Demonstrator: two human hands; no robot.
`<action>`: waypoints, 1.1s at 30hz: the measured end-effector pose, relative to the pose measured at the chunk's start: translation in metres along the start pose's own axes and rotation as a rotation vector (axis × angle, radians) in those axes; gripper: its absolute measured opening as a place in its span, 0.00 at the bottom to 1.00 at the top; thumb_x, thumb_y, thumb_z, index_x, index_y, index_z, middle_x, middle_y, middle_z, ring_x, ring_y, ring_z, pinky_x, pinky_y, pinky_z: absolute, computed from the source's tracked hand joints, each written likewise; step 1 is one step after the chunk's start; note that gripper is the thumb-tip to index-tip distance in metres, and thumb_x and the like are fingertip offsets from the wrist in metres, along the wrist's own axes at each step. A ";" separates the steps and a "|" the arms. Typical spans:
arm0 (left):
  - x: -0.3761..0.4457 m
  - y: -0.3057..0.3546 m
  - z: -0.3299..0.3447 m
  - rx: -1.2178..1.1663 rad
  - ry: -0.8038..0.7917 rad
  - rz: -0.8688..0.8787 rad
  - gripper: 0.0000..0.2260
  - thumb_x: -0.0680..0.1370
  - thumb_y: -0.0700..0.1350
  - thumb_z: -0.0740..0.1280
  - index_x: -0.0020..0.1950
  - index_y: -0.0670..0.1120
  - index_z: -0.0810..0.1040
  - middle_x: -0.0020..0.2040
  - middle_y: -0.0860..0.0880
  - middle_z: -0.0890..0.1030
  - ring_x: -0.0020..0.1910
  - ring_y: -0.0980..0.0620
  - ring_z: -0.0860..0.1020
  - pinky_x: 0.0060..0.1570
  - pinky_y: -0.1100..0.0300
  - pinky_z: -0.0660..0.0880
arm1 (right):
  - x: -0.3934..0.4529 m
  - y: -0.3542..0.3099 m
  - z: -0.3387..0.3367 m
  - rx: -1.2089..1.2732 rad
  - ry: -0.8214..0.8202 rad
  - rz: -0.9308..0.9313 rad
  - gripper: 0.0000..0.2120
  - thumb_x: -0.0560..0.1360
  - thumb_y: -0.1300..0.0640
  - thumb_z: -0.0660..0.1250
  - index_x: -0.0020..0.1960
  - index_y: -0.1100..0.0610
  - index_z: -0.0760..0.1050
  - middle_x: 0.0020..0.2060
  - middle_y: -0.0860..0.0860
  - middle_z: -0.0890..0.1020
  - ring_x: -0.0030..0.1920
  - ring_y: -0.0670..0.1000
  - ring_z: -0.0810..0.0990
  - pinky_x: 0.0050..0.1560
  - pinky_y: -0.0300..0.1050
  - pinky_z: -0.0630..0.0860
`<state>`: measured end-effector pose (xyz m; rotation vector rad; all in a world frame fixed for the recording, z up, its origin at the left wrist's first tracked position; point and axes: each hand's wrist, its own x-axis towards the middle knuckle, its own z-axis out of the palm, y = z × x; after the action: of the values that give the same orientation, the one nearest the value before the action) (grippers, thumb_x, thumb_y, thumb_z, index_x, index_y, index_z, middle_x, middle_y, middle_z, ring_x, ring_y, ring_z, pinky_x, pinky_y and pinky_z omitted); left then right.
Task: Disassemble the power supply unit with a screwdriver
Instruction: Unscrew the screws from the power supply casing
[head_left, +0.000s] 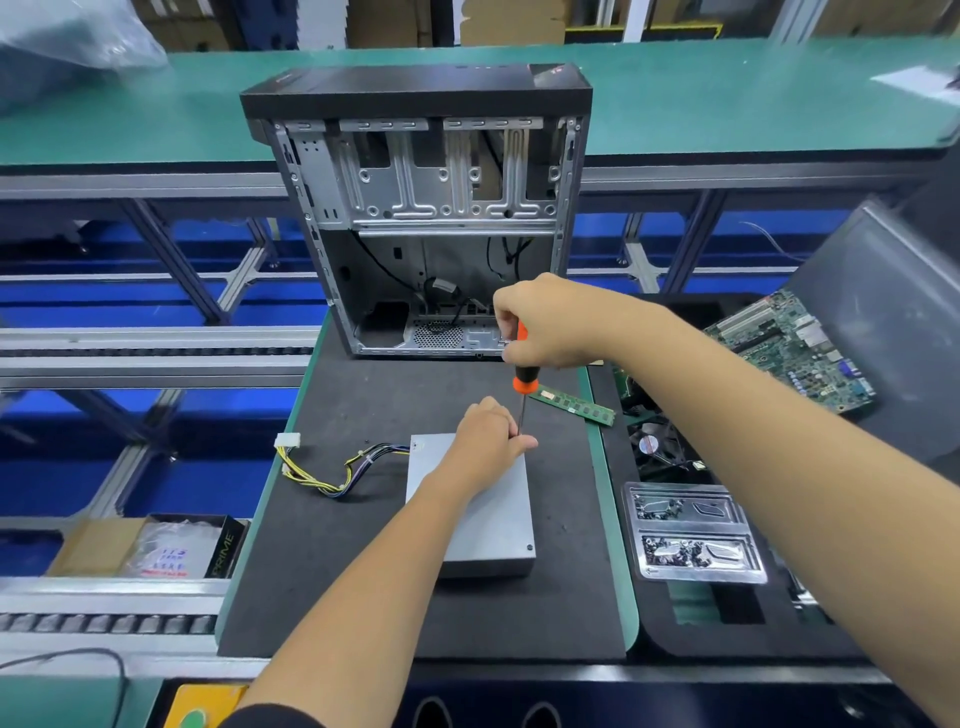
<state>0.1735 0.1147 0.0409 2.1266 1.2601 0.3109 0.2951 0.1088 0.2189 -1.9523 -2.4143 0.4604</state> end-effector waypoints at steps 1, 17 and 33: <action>0.000 0.000 0.000 0.011 -0.004 0.001 0.13 0.76 0.49 0.69 0.37 0.44 0.71 0.47 0.48 0.70 0.53 0.46 0.69 0.54 0.56 0.67 | -0.002 0.000 -0.001 0.022 -0.001 -0.014 0.07 0.72 0.59 0.67 0.49 0.57 0.72 0.40 0.49 0.77 0.40 0.51 0.77 0.32 0.43 0.70; 0.001 0.007 0.009 0.542 0.012 0.056 0.18 0.83 0.52 0.53 0.60 0.39 0.70 0.57 0.43 0.69 0.57 0.45 0.67 0.52 0.56 0.66 | -0.009 0.002 0.001 0.100 0.089 0.025 0.09 0.67 0.58 0.70 0.45 0.56 0.75 0.33 0.45 0.73 0.32 0.45 0.69 0.28 0.42 0.62; -0.009 0.010 0.020 0.621 0.187 0.084 0.15 0.83 0.53 0.52 0.54 0.42 0.70 0.51 0.45 0.73 0.49 0.46 0.74 0.40 0.57 0.63 | -0.008 0.006 -0.001 0.112 0.106 0.053 0.08 0.67 0.56 0.70 0.44 0.57 0.75 0.34 0.47 0.75 0.30 0.46 0.70 0.28 0.40 0.63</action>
<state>0.1862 0.0959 0.0329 2.7291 1.5200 0.1667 0.3028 0.1028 0.2194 -1.9463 -2.2279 0.4702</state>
